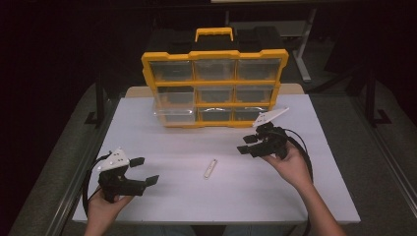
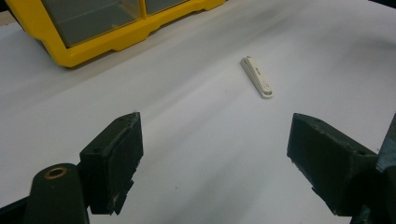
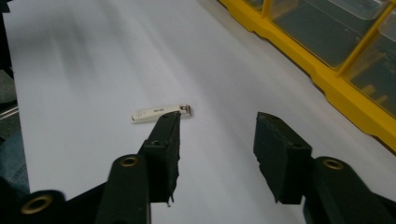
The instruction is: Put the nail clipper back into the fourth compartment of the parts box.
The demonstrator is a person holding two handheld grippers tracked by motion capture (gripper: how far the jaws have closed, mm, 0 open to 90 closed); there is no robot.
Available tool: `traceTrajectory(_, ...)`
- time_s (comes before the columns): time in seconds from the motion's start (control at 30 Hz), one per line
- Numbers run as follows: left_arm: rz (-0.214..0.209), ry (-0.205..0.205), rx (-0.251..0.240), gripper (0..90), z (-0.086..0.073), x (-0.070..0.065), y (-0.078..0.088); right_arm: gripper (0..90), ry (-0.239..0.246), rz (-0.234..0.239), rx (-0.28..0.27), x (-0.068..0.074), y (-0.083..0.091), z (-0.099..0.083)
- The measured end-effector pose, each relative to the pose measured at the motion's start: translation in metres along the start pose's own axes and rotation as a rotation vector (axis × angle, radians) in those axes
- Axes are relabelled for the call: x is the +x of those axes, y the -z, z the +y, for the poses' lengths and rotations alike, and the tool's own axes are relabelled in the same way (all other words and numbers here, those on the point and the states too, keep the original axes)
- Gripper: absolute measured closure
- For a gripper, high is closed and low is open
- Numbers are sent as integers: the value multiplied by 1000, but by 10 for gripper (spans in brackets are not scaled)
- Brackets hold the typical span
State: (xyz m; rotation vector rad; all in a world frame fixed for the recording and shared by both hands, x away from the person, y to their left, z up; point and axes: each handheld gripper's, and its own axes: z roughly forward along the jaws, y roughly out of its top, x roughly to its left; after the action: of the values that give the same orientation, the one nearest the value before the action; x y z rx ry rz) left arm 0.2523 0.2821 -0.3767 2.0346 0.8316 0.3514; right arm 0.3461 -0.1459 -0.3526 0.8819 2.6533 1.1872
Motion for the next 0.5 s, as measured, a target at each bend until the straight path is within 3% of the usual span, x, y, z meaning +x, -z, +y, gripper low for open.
traceTrajectory(0.5,1,11,-2,183,0,0,1,702,26,80,29,11,-22,22)
